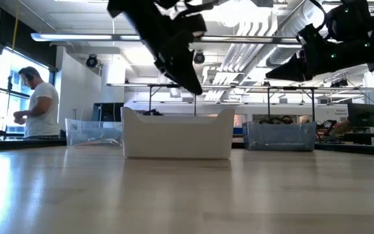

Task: Sort silverware by color (type)
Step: Return to Home Position

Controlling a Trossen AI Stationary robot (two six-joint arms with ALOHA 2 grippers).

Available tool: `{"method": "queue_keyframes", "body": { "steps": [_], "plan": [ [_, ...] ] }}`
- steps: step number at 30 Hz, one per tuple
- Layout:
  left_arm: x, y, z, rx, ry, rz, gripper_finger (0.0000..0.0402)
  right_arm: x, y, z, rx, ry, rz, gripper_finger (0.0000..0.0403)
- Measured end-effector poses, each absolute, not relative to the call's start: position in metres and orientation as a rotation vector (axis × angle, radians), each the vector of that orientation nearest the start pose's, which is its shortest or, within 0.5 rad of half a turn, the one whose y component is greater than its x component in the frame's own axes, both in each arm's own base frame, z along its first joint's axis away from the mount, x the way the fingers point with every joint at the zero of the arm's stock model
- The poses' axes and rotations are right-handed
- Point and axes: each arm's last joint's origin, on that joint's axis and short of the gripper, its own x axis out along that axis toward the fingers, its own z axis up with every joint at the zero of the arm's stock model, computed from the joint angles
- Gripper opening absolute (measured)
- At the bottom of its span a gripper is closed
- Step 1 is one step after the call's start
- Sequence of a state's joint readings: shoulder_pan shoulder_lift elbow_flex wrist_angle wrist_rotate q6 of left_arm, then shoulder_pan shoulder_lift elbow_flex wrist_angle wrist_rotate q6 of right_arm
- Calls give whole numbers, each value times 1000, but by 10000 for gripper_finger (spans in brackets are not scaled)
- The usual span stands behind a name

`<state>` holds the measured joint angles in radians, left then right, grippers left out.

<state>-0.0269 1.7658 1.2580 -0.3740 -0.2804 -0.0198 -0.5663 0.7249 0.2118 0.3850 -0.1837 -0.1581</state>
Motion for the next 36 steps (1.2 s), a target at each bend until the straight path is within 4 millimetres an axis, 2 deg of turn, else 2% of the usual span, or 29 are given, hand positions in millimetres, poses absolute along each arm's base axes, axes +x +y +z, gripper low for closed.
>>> {"method": "queue_keyframes", "body": {
  "steps": [6, 13, 20, 30, 36],
  "plan": [
    [349, 20, 218, 108, 634, 180, 60, 140, -72, 185, -112, 199, -449, 0],
    [306, 34, 214, 85, 483, 165, 3, 147, -49, 183, -103, 139, -245, 0],
    [258, 37, 216, 79, 314, 161, 3, 149, -31, 181, -123, 182, -237, 0],
    [198, 30, 201, 42, 172, 170, 1, 130, -16, 185, -121, 146, -76, 0],
    [173, 27, 195, 27, 120, 194, 1, 115, -16, 163, -100, 70, -81, 0]
  ]
}}
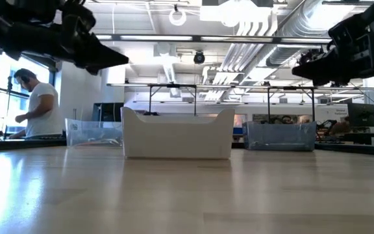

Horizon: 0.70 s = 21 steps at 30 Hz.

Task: Sort silverware by color (type)
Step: Return to Home Position

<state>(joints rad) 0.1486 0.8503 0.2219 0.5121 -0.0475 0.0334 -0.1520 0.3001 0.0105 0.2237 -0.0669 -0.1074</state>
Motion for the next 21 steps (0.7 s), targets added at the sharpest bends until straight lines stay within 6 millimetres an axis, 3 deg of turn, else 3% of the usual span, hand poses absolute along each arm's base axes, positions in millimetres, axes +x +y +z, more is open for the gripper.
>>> {"method": "queue_keyframes", "body": {
  "steps": [12, 21],
  "plan": [
    [133, 23, 168, -14, -13, 240, 0, 98, -13, 167, -87, -7, -67, 0],
    [124, 22, 175, 11, -58, 271, 0, 97, -12, 168, -88, -18, -66, 0]
  ]
}}
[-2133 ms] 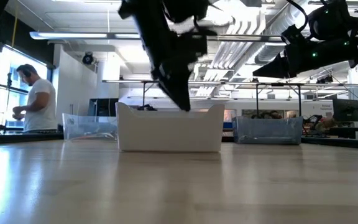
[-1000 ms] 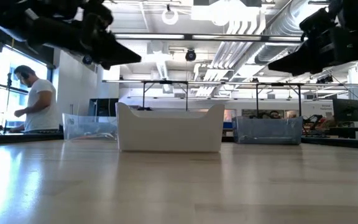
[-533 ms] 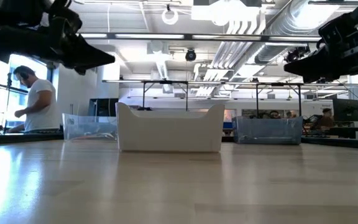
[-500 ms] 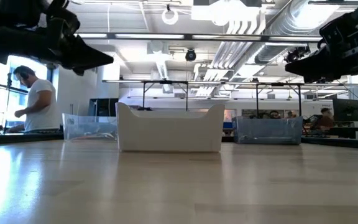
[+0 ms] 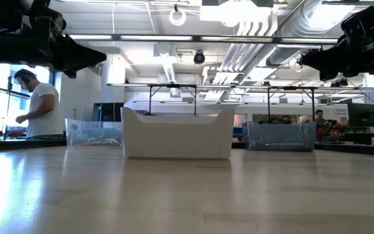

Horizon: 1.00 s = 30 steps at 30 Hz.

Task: Sort silverware by color (type)
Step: Return to Home Position

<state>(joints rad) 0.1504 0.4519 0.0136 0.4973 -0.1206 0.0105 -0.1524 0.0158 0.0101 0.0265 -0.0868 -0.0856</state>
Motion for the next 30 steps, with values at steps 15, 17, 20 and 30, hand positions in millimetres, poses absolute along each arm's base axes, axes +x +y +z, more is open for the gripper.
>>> {"method": "queue_keyframes", "body": {
  "steps": [15, 17, 20, 30],
  "plan": [
    [99, 20, 178, 10, -109, 322, 1, 96, -14, 169, -93, -24, -118, 0],
    [96, 20, 180, 15, -130, 327, 1, 96, -14, 169, -88, -27, -109, 0],
    [94, 20, 176, 15, -101, 360, 1, 96, -14, 169, -71, -32, -107, 0],
    [96, 22, 169, -34, -30, 404, 1, 94, -16, 178, -113, -31, -185, 0]
  ]
}}
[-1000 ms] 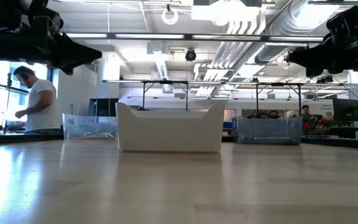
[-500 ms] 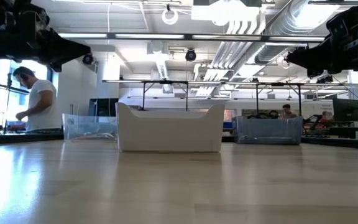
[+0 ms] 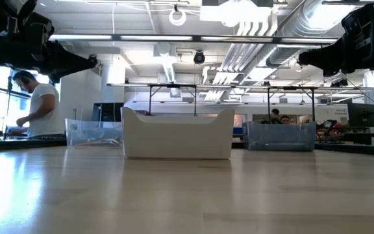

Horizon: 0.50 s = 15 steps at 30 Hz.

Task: Sort silverware by color (type)
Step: Return to Home Position

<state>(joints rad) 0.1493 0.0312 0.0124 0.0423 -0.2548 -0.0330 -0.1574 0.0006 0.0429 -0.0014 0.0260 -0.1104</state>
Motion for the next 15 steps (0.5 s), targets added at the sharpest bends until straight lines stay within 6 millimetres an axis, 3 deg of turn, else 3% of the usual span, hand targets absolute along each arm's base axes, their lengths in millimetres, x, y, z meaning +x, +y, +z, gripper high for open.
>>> {"method": "queue_keyframes", "body": {
  "steps": [6, 15],
  "plan": [
    [99, 23, 165, -66, 14, 415, 1, 97, -20, 168, -79, -4, -290, 0],
    [95, 22, 170, -11, -29, 377, 1, 97, -20, 168, -55, -5, -294, 0]
  ]
}}
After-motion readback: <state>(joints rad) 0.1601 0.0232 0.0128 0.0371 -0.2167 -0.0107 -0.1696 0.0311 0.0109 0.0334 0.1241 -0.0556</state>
